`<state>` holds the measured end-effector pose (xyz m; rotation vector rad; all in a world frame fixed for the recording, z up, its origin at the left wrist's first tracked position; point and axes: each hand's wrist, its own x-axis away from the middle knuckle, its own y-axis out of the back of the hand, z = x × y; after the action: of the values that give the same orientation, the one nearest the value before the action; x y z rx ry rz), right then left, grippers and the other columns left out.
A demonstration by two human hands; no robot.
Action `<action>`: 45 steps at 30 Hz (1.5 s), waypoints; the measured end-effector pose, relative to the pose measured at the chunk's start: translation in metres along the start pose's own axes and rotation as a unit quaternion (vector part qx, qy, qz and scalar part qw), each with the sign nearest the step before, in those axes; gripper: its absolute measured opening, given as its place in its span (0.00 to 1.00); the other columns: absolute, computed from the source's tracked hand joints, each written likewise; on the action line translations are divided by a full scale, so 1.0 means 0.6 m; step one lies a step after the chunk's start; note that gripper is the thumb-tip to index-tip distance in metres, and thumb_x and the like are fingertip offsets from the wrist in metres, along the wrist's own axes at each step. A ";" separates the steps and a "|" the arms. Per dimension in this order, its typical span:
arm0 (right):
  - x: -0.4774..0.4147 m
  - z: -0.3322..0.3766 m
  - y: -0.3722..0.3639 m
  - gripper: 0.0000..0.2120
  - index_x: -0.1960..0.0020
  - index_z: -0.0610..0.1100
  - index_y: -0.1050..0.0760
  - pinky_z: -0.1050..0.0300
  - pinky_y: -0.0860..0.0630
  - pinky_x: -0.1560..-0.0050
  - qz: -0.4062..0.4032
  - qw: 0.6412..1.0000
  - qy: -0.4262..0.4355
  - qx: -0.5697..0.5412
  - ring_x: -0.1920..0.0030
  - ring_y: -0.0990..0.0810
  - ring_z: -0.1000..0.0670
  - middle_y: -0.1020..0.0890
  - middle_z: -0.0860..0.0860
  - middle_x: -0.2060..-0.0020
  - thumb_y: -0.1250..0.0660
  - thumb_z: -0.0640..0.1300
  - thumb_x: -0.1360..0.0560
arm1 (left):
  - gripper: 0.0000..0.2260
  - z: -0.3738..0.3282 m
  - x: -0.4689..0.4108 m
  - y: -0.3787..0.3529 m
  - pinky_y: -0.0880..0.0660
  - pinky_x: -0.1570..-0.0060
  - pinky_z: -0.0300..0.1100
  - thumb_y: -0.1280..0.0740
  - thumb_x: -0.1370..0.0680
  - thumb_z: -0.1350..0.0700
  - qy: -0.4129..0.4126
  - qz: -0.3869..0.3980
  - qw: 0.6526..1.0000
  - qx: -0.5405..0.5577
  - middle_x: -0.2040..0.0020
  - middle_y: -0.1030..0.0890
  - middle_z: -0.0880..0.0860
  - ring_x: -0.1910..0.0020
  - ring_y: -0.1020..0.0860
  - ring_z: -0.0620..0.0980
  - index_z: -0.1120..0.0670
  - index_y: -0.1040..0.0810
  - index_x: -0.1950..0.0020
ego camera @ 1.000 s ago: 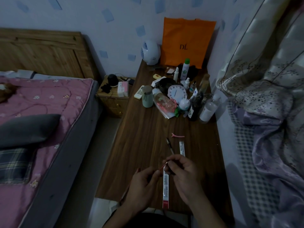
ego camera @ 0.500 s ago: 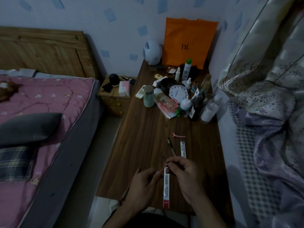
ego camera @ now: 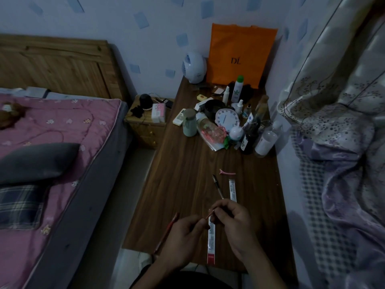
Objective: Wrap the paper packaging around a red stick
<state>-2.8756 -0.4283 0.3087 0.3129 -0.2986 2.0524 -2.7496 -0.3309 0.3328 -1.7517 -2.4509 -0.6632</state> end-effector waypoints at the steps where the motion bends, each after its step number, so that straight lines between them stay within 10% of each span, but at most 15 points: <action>1: 0.001 0.000 0.001 0.12 0.56 0.50 0.16 0.56 0.18 0.54 -0.002 1.000 0.001 0.002 0.55 0.15 0.50 0.14 0.48 0.57 0.33 0.35 0.22 | 0.12 -0.001 0.001 0.000 0.31 0.63 0.34 0.37 0.19 0.55 0.000 0.002 1.000 0.006 0.70 0.23 0.44 0.69 0.28 0.37 0.56 0.18 0.59; 31: 0.007 -0.078 0.028 0.06 0.56 0.49 0.17 0.56 0.19 0.53 0.049 0.993 -0.109 -0.018 0.55 0.16 0.52 0.15 0.51 0.58 0.32 0.45 0.23 | 0.15 0.074 -0.013 -0.033 0.42 0.80 0.35 0.40 0.18 0.50 0.201 0.143 0.945 0.214 0.76 0.34 0.46 0.79 0.39 0.43 0.52 0.17 0.59; 45: 0.006 -0.116 0.054 0.07 0.48 0.40 0.20 0.49 0.23 0.54 -0.121 0.974 -0.133 -0.137 0.49 0.19 0.40 0.18 0.39 0.50 0.32 0.41 0.24 | 0.11 0.070 -0.020 -0.046 0.34 0.73 0.33 0.39 0.18 0.57 0.143 0.140 0.978 0.065 0.72 0.27 0.48 0.76 0.30 0.41 0.57 0.20 0.55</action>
<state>-2.9124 -0.4173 0.2424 0.4319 -0.6687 1.7036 -2.7624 -0.3332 0.2824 -1.7640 -1.9666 -0.6557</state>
